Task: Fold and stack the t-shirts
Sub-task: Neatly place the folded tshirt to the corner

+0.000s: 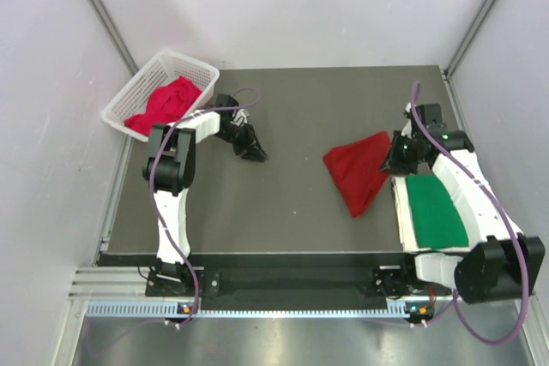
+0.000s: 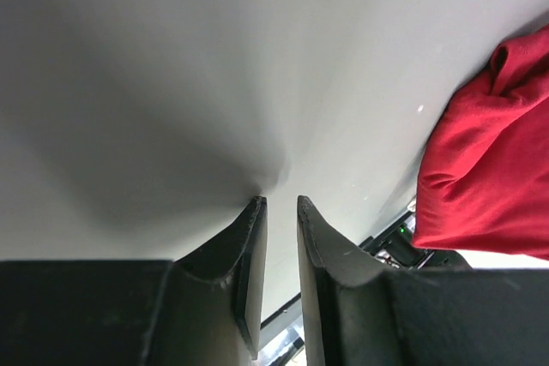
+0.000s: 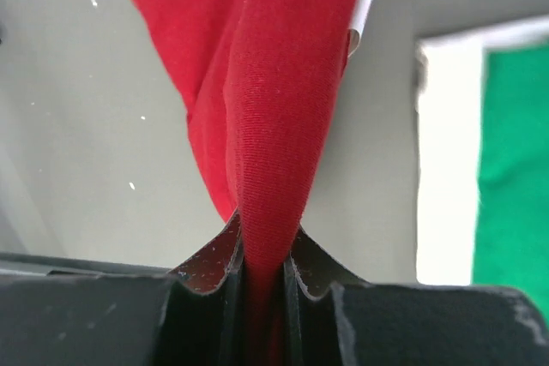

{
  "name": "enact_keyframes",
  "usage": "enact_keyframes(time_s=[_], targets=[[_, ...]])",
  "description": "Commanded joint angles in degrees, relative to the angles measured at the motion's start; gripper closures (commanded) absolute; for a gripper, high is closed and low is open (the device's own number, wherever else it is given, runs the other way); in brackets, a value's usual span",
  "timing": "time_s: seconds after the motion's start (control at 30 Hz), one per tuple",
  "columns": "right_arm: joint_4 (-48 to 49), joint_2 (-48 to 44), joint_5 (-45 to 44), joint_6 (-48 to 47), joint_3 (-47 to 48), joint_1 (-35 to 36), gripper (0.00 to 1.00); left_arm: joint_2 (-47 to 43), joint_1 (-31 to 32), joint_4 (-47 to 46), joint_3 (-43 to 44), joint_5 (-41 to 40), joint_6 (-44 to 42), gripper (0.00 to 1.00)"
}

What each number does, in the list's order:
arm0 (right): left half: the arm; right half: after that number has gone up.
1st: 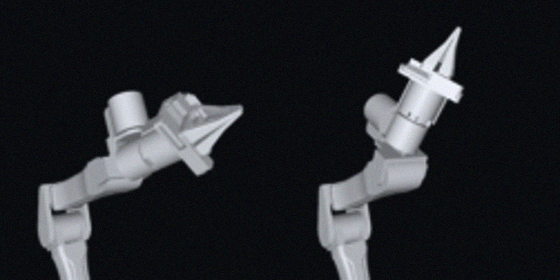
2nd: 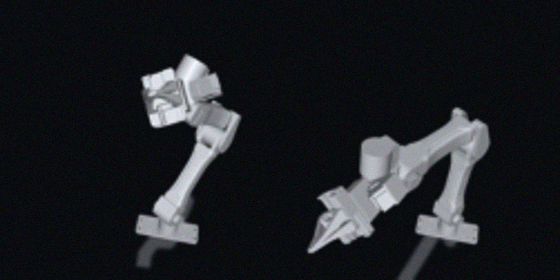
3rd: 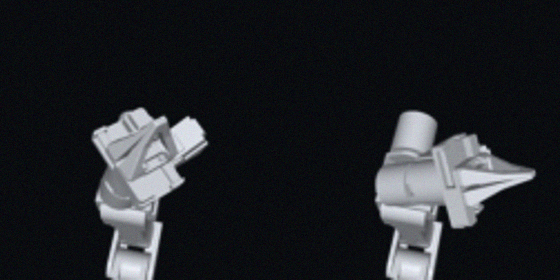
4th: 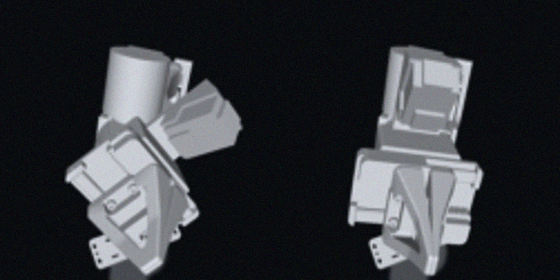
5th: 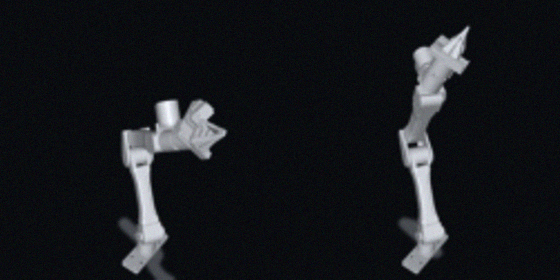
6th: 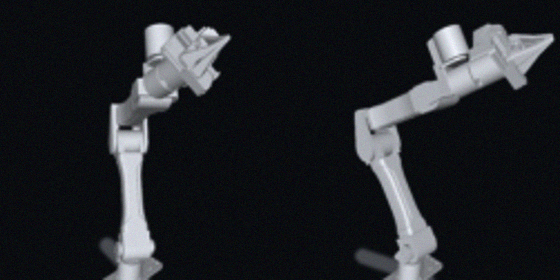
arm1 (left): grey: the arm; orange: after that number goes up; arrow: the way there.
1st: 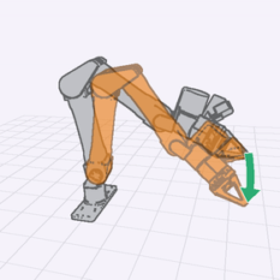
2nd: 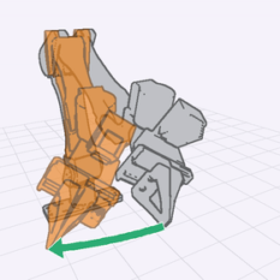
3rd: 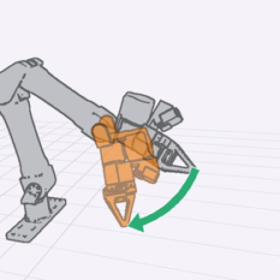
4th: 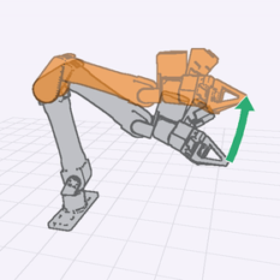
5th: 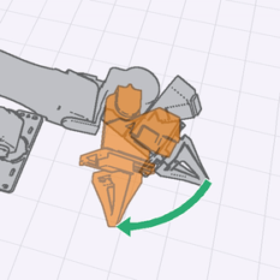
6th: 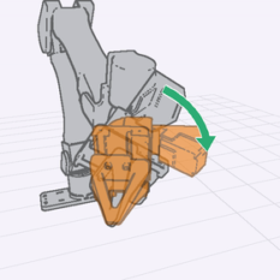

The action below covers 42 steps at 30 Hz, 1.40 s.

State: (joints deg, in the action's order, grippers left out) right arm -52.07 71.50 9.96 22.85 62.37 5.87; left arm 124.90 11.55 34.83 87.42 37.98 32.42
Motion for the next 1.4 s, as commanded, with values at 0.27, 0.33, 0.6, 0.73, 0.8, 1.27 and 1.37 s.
enact_keyframes(time_s=[0.27,0.33,0.6,0.73,0.8,1.27,1.37], targets=[[-9.36,-3.83,-7.41,1.06,3.28,-4.11,1.0,0.44,10.48,-22.75,-1.19,11.77,17.66,0.59],[-9.89,-3.65,-7.58,0.79,3.29,-4.9,1.0,0.25,13.31,-24.62,-0.41,11.68,18.55,0.54],[-10.77,-4.88,-11.08,-2.28,2.84,-11.91,1.0,3.24,20.26,-38.08,-2.16,11.59,27.07,0.53],[-10.16,-6.99,-10.14,-5.62,4.25,-16.76,1.0,1.66,20.53,-38.08,-5.14,10.45,26.29,0.53],[-9.37,-7.52,-7.94,-6.94,4.25,-18.61,1.0,1.49,20.53,-37.03,-5.85,10.45,25.41,0.53],[-14.54,-8.13,-14.17,-7.91,11.72,-24.76,1.0,-1.15,20.35,-26.49,-6.03,11.51,17.51,0.55],[-18.75,-10.94,-16.01,-7.21,11.46,-25.46,1.0,-1.85,20.09,-25.16,-6.99,11.86,16.53,0.55]])
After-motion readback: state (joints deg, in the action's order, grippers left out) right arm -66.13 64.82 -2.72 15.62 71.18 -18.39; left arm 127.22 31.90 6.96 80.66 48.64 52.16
